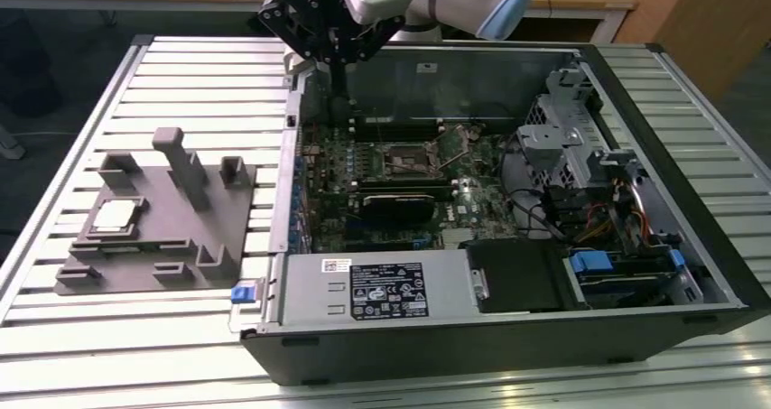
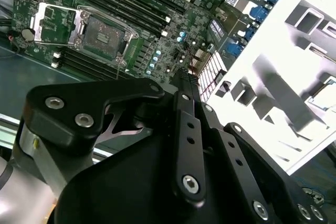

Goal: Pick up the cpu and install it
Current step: 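Reach for the cpu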

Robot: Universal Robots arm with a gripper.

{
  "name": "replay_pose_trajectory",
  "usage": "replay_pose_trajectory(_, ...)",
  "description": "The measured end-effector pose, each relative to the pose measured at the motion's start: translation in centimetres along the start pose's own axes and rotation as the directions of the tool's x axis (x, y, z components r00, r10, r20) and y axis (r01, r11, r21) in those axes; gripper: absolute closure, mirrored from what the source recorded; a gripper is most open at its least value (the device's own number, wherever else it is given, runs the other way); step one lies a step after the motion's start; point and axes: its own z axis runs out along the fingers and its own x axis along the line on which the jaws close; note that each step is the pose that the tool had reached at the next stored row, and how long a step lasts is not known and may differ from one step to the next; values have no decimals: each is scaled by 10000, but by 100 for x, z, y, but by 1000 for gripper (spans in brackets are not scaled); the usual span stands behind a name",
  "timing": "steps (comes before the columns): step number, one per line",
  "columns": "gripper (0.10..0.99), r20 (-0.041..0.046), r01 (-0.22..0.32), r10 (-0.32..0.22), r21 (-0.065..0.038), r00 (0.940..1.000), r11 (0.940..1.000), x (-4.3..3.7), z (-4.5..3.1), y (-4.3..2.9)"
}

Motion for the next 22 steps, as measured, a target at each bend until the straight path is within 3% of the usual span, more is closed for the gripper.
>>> replay_pose_trajectory(22, 980, -21, -1, 1, 1, 10000, 10000, 127, 27, -11)
